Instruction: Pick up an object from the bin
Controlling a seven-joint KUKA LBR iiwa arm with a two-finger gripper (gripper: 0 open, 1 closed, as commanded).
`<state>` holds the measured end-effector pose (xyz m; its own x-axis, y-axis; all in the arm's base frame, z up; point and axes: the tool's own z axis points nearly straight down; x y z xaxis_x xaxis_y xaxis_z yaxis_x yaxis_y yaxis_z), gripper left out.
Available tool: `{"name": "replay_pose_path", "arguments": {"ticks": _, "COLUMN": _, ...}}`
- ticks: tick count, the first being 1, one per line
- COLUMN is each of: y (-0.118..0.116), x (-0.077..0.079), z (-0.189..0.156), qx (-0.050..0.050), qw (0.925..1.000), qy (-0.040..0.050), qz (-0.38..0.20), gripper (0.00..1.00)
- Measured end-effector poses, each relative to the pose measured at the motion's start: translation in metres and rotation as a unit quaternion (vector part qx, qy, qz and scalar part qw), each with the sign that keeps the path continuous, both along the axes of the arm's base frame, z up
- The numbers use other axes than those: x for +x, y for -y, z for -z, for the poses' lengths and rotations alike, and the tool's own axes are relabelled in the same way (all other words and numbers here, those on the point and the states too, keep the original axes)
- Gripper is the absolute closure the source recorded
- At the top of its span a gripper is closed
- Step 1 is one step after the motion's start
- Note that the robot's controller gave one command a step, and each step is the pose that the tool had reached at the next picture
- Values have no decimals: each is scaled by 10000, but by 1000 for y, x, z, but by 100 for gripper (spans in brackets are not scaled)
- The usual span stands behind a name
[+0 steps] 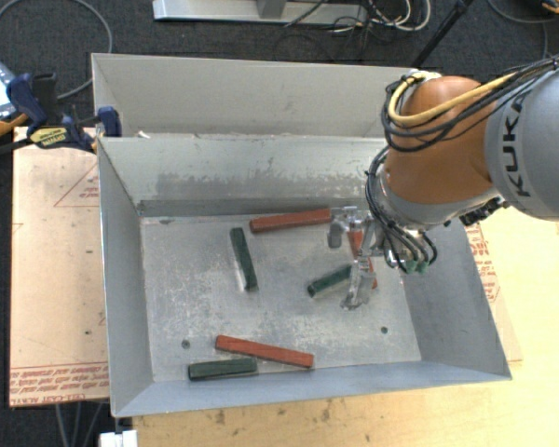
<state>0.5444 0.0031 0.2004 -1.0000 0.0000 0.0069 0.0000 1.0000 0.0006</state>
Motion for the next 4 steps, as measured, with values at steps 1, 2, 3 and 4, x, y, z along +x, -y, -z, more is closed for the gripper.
{"name": "replay_pose_path", "arguments": {"ticks": 1, "y": 69, "x": 54, "z": 134, "qx": 5, "qw": 9924, "qy": 27, "qz": -1230, "gripper": 0}}
{"name": "replay_pose_path", "arguments": {"ticks": 2, "y": 68, "x": 55, "z": 134, "qx": 8, "qw": 9925, "qy": 43, "qz": -1221, "gripper": 0}}
{"name": "replay_pose_path", "arguments": {"ticks": 3, "y": 68, "x": 56, "z": 133, "qx": 8, "qw": 9926, "qy": 46, "qz": -1214, "gripper": 0}}
{"name": "replay_pose_path", "arguments": {"ticks": 4, "y": 68, "x": 56, "z": 133, "qx": 7, "qw": 9927, "qy": 48, "qz": -1207, "gripper": 0}}
